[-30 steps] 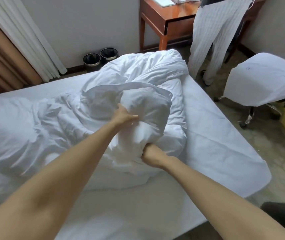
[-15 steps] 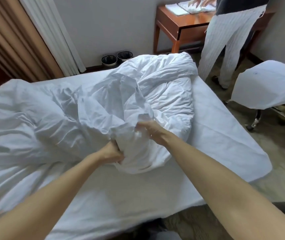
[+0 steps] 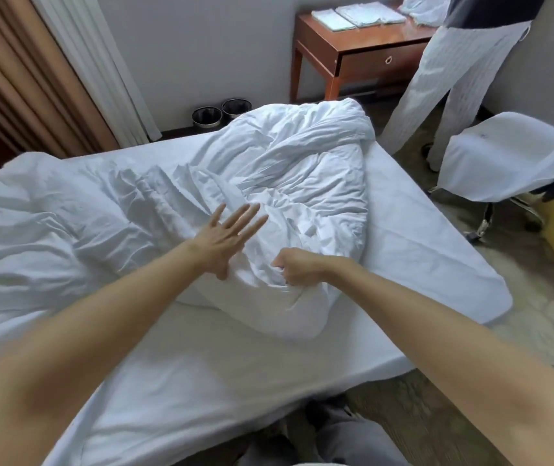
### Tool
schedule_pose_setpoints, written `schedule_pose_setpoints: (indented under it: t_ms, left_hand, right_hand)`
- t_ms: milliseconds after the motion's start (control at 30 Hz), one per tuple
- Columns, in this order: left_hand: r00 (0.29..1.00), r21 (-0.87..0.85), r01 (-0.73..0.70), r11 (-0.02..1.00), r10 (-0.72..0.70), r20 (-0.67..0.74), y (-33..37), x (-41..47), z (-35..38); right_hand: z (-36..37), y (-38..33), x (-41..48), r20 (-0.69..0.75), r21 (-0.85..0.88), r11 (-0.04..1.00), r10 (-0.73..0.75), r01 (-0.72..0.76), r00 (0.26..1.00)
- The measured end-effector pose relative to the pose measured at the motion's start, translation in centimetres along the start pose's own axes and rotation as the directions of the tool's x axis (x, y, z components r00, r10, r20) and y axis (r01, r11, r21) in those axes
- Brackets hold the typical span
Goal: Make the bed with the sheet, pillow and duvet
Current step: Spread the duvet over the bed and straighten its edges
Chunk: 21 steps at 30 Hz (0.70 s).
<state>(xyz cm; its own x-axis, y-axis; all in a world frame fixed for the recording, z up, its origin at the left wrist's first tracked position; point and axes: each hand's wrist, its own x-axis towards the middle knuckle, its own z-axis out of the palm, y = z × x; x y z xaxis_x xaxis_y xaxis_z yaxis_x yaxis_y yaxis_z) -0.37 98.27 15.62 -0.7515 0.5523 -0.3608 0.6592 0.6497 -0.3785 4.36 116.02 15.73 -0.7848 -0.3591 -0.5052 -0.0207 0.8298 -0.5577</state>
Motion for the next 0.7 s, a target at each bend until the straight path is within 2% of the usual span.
schedule_pose_setpoints:
  t_ms: [100,167,267,333,433,533,567,700]
  left_hand:
    - [0.999,-0.054,0.001,0.999,0.002,0.053,0.9,1.8,0.2]
    - [0.998,-0.155,0.011,0.988,-0.001,0.066,1.7,2.3,0.5]
    - [0.989,-0.288,0.116,0.951,-0.082,0.125,3.7,1.6,0.9]
    - [0.967,-0.385,0.246,0.889,-0.199,0.158,5.5,0.5,1.8]
    - [0.895,-0.576,0.440,0.689,-0.389,0.217,8.8,-1.2,2.6]
    - [0.808,-0.694,0.550,0.465,-0.507,0.301,12.4,-1.7,0.9]
    - [0.786,-0.714,0.570,0.405,-0.522,0.331,13.7,-1.6,-0.2]
    - [0.732,-0.824,0.544,0.156,-0.569,0.375,17.4,1.5,-6.5]
  right_hand:
    - [-0.9,0.2,-1.0,0.042,-0.062,0.998,0.000,0.003,0.999]
    - [-1.4,1.2,-1.4,0.079,-0.064,0.998,0.029,-0.024,0.996]
    - [-1.3,3.2,-1.8,0.144,0.065,0.992,0.099,-0.110,0.985]
    - [-0.7,4.8,-1.9,0.141,0.160,0.971,0.155,-0.177,0.978]
    - [0.7,7.1,-1.4,0.120,0.081,0.974,0.201,-0.211,0.972]
    - [1.5,8.4,-1.3,0.195,-0.016,0.994,0.112,-0.111,0.975]
    - [1.2,9.1,-1.5,0.172,-0.090,0.993,0.093,-0.078,0.981]
    - [-4.6,12.4,-4.0,-0.151,-0.327,0.945,-0.032,-0.020,0.988]
